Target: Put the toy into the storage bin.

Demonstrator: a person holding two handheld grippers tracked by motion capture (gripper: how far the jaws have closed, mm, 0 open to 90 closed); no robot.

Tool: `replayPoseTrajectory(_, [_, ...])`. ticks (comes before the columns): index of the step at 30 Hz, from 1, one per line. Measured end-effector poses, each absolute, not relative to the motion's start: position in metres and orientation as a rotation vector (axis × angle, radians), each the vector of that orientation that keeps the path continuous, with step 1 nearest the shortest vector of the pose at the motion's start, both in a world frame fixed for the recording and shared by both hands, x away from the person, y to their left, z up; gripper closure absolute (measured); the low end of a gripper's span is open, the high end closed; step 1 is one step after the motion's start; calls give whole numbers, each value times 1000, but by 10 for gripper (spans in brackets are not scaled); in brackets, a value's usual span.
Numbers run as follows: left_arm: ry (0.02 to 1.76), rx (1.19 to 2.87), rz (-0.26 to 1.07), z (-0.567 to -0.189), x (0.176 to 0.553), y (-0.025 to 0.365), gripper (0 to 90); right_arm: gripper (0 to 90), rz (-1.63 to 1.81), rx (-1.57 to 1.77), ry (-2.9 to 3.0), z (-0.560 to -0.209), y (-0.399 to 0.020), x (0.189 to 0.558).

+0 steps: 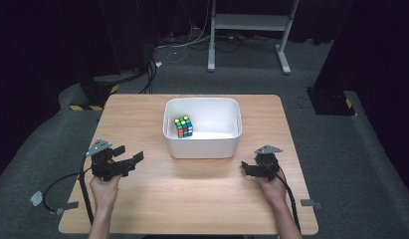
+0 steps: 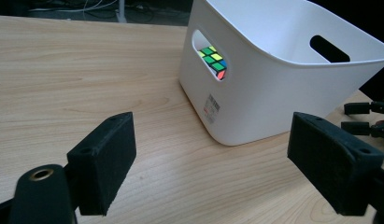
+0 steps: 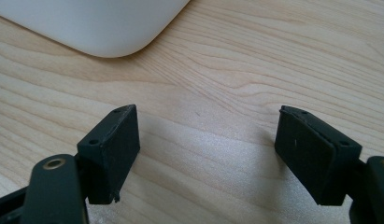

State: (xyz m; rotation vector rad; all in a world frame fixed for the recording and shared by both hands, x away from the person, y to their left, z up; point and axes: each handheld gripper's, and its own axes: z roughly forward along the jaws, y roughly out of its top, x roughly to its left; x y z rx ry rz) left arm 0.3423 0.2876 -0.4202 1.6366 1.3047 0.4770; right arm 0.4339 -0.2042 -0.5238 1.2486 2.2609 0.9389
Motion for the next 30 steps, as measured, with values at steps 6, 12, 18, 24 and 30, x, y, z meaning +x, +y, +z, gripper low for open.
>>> replayPoseTrajectory(6, [1309,1659,491,-423,342,285,152,219,939,1250,2261,-524,-204,434])
replayPoseTrajectory(12, [1307,1683,509,-424,342,282,152,219,939,1250,2261,-524,-204,434])
replayPoseTrajectory(18, [1313,1690,513,-427,342,280,152,219,939,1250,2261,-524,-204,434])
replayPoseTrajectory(24, [1322,1709,517,-433,342,278,152,219,939,1250,2261,-524,-204,434])
replayPoseTrajectory(30, [1327,1723,515,-437,342,276,152,219,939,1250,2261,-524,-204,434])
